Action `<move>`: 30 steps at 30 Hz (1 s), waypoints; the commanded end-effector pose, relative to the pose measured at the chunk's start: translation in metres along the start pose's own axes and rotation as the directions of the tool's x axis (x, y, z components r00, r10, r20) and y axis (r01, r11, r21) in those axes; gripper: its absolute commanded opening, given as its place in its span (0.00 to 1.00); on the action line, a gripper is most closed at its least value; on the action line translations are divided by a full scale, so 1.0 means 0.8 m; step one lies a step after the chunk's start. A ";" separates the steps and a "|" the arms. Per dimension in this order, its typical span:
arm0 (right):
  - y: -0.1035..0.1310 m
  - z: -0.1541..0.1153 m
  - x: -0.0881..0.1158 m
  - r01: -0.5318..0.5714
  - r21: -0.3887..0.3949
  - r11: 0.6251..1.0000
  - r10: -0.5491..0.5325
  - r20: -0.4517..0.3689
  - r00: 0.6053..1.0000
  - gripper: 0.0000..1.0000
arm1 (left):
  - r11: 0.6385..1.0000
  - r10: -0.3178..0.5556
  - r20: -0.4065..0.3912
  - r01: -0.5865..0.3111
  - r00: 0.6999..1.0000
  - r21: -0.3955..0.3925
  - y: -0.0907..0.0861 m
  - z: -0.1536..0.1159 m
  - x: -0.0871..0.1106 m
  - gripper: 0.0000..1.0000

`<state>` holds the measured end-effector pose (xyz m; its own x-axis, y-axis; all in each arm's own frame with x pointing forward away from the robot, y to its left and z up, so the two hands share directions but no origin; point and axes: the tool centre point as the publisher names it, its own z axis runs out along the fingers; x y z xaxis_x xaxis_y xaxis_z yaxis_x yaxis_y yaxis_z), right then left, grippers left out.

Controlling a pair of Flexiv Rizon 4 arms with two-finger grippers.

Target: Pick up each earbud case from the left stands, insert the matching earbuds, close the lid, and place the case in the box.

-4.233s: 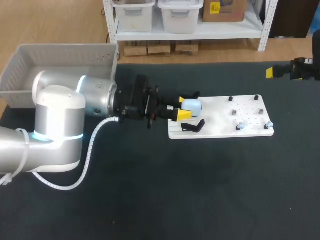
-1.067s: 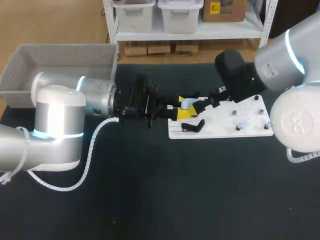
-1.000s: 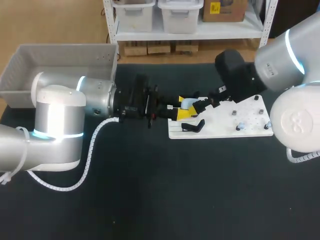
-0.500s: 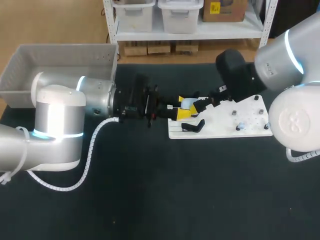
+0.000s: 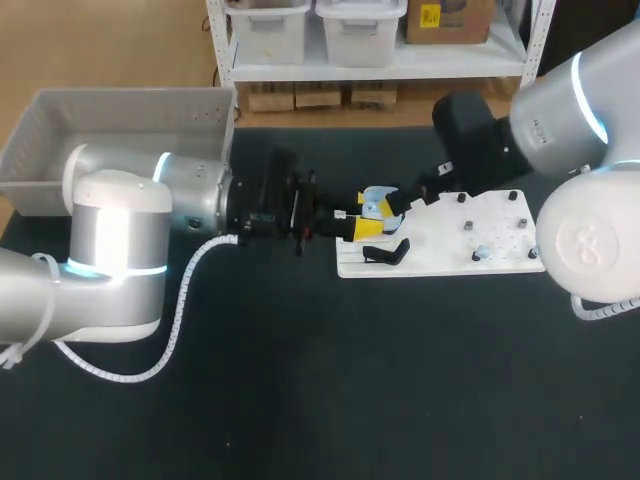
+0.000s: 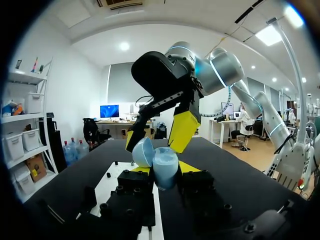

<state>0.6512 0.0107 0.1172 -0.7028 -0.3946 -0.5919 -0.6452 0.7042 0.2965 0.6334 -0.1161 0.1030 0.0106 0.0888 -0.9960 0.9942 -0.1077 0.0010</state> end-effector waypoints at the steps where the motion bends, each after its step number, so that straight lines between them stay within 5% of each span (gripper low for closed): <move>1: 0.003 -0.009 -0.002 0.003 0.012 1.000 -0.003 0.011 1.000 1.00 | 1.000 0.003 0.003 -0.003 1.000 -0.007 -0.002 0.000 0.001 0.00; 7: -0.005 -0.040 -0.009 0.068 0.097 0.993 -0.071 0.032 0.997 1.00 | 1.000 0.003 0.003 -0.003 1.000 -0.007 -0.002 0.000 0.001 0.00; 15: -0.028 -0.089 0.007 0.213 0.252 0.944 -0.200 -0.077 0.977 1.00 | 1.000 0.015 0.002 -0.015 1.000 0.000 -0.002 0.000 -0.001 0.00; 30: -0.094 -0.126 0.062 0.150 0.366 0.918 -0.075 -0.210 0.975 1.00 | 0.996 0.085 0.012 -0.085 0.996 -0.001 -0.005 0.002 -0.008 0.00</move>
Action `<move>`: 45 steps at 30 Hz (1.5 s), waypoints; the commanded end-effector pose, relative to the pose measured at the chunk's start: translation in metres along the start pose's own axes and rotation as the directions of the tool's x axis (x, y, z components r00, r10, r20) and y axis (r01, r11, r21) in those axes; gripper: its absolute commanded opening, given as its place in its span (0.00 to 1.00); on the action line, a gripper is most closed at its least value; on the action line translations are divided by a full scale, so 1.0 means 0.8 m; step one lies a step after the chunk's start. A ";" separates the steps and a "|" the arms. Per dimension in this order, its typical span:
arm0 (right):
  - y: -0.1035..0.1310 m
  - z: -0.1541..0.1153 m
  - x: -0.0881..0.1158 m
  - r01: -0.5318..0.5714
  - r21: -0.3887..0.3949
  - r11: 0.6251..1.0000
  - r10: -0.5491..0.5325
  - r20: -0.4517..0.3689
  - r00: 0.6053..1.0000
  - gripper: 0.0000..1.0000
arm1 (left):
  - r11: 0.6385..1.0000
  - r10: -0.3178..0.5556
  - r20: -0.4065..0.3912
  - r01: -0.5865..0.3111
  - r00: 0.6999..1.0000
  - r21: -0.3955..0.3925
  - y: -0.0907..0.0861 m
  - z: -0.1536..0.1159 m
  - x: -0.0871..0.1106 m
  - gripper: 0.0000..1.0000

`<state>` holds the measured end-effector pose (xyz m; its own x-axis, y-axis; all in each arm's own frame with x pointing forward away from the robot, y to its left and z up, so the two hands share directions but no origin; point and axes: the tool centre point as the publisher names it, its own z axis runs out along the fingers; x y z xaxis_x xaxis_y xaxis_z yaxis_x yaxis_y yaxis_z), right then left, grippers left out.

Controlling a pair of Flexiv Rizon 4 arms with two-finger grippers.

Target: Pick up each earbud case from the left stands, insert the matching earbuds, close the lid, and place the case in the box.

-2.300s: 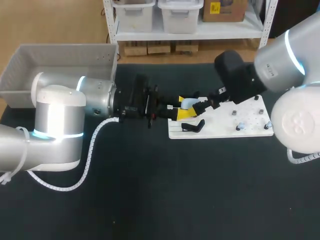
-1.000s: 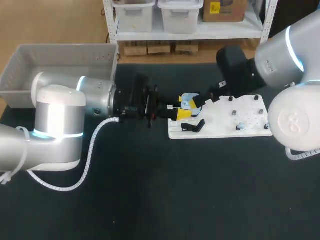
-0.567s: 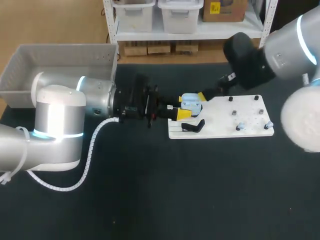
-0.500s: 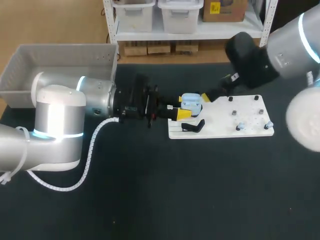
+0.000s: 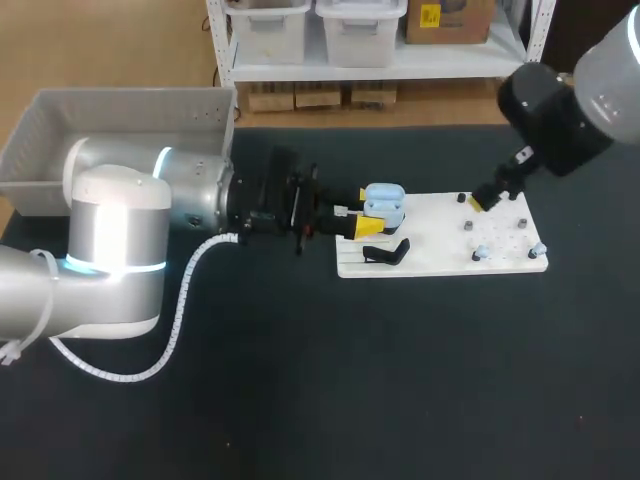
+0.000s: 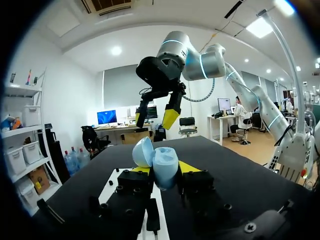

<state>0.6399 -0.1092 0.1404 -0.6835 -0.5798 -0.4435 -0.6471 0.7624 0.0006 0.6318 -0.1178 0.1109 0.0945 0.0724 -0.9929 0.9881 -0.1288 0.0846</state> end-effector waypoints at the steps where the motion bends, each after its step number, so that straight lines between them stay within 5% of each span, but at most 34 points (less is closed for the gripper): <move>1: -0.012 -0.006 0.018 -0.036 0.122 0.992 0.037 -0.009 0.999 1.00 | 1.000 -0.008 0.004 0.008 1.000 -0.029 -0.004 0.001 0.002 0.00; 16: -0.041 0.015 0.071 -0.098 0.197 0.976 0.124 -0.124 0.985 1.00 | 0.995 -0.062 0.013 0.063 0.998 -0.081 -0.004 -0.002 0.009 0.00; 18: -0.043 0.020 0.077 -0.094 0.189 0.977 0.123 -0.146 0.982 0.92 | 0.995 -0.062 0.013 0.063 0.998 -0.081 -0.004 -0.002 0.009 0.00; 21: -0.048 0.026 0.085 -0.090 0.181 0.979 0.123 -0.179 0.976 0.97 | 0.995 -0.062 0.013 0.063 0.998 -0.081 -0.004 -0.002 0.009 0.00; 24: -0.049 0.033 0.091 -0.084 0.168 0.982 0.119 -0.208 0.971 0.80 | 0.995 -0.062 0.013 0.063 0.998 -0.081 -0.004 -0.002 0.009 0.00; 28: -0.053 0.043 0.095 -0.076 0.148 0.986 0.110 -0.237 0.965 0.88 | 0.995 -0.062 0.013 0.063 0.998 -0.081 -0.004 -0.002 0.009 0.00; 34: -0.056 0.057 0.094 -0.064 0.110 0.992 0.091 -0.264 0.960 0.66 | 0.995 -0.062 0.013 0.063 0.998 -0.081 -0.004 -0.002 0.009 0.00; 36: -0.056 0.062 0.093 -0.059 0.100 0.993 0.085 -0.270 0.959 0.51 | 0.995 -0.062 0.013 0.063 0.998 -0.081 -0.004 -0.002 0.009 0.00; 45: -0.058 0.079 0.102 -0.059 0.083 0.995 0.081 -0.289 0.954 0.49 | 0.995 -0.062 0.013 0.063 0.998 -0.081 -0.004 -0.002 0.009 0.00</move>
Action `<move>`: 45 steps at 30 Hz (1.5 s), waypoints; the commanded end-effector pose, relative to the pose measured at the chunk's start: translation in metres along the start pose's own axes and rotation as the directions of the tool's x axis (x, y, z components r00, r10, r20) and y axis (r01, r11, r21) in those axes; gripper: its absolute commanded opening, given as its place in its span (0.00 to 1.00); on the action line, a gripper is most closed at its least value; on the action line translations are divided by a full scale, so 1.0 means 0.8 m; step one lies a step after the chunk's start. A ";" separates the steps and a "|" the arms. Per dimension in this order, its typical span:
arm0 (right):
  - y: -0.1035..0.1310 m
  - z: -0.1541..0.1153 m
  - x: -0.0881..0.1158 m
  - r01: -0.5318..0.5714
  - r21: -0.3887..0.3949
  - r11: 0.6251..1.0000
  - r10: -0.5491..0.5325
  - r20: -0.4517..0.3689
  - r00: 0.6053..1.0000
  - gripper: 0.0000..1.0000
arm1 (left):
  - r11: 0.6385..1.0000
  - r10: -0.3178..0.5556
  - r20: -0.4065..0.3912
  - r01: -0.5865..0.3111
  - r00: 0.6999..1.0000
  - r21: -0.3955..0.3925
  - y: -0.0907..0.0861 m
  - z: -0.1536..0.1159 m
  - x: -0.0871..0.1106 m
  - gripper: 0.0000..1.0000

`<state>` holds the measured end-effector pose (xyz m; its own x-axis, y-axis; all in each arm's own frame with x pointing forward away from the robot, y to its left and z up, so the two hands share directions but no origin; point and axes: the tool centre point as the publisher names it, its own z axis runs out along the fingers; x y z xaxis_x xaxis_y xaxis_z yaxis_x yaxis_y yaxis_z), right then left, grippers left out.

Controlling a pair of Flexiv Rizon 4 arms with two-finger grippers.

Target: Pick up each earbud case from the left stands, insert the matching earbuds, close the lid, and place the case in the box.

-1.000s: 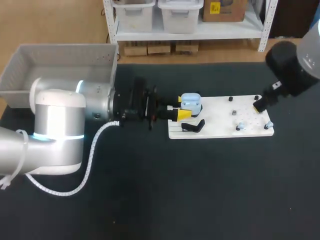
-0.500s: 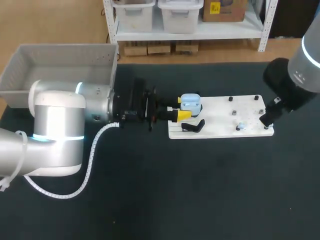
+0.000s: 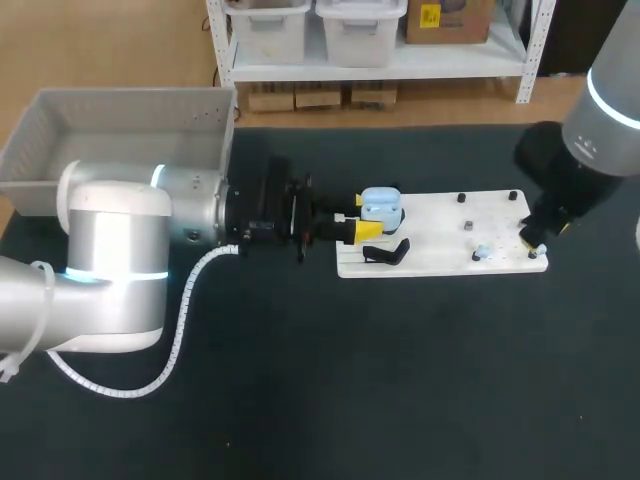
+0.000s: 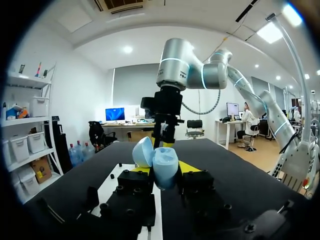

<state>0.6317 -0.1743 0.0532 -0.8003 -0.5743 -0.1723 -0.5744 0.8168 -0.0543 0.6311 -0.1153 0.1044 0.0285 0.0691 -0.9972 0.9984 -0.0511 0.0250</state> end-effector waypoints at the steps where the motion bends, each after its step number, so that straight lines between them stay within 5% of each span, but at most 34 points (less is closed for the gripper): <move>1: -0.001 0.009 -0.002 -0.003 -0.009 1.000 0.003 -0.011 1.000 0.49 | 1.000 0.003 0.002 -0.003 1.000 -0.008 -0.003 0.000 0.001 0.00; 45: -0.021 0.048 0.003 -0.021 -0.021 1.000 0.020 -0.037 0.999 0.42 | 1.000 0.003 0.002 -0.003 1.000 -0.008 -0.003 0.000 0.001 0.00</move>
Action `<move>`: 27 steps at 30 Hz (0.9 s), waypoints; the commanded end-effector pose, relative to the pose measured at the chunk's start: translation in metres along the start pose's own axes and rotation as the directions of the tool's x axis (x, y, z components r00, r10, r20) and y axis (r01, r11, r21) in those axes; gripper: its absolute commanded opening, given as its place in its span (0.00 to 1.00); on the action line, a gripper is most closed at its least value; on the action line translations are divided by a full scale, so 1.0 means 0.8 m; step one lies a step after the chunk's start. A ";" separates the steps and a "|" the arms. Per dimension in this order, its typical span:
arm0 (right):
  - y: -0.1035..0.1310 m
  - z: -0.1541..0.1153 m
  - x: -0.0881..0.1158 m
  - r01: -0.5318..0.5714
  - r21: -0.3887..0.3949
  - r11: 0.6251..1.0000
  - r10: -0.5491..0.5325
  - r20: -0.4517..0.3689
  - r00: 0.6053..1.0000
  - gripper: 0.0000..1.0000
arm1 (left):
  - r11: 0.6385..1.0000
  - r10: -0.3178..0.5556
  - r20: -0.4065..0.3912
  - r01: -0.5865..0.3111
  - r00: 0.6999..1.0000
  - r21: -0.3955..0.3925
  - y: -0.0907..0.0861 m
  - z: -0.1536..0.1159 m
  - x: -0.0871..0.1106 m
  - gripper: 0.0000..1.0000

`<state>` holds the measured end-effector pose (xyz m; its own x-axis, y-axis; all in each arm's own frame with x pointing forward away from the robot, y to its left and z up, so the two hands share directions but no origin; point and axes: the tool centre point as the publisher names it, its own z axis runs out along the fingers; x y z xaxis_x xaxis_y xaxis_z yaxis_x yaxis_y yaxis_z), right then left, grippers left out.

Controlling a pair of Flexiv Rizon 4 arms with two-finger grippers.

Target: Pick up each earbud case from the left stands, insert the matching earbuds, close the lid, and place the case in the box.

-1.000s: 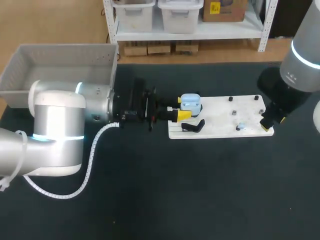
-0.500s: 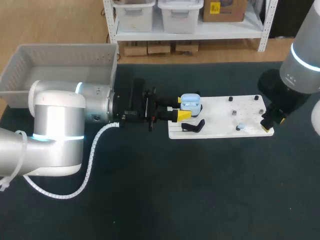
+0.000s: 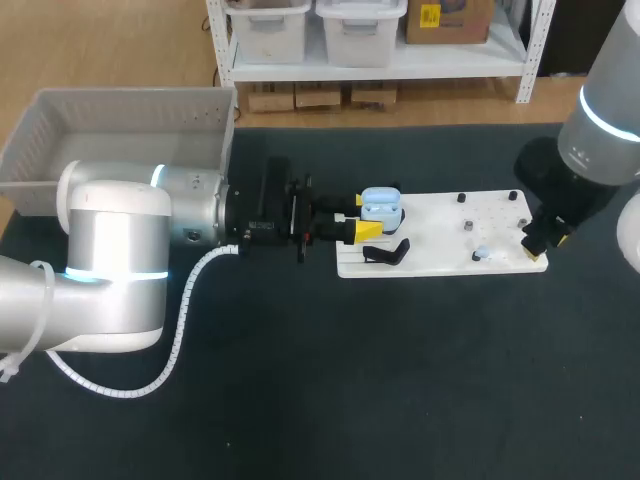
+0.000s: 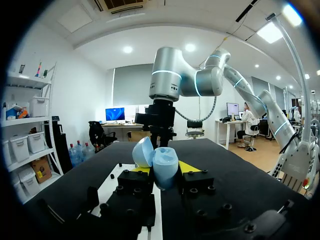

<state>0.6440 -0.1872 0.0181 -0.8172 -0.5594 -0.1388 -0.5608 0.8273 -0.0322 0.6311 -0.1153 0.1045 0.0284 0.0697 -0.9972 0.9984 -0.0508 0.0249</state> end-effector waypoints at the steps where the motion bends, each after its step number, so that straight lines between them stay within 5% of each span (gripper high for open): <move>1: -0.001 0.004 -0.002 0.000 -0.003 1.000 0.000 -0.003 1.000 0.42 | 1.000 0.003 0.003 -0.003 1.000 -0.008 -0.002 0.000 0.001 0.00; 27: 0.001 0.007 -0.001 0.008 0.024 1.000 -0.007 -0.018 1.000 0.35 | 1.000 0.003 0.003 -0.003 1.000 -0.008 -0.002 0.000 0.001 0.00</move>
<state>0.6459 -0.1859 0.0133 -0.8146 -0.5678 -0.1183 -0.5658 0.8228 -0.0533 0.6310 -0.1153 0.1046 0.0283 0.0699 -0.9972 0.9984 -0.0508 0.0248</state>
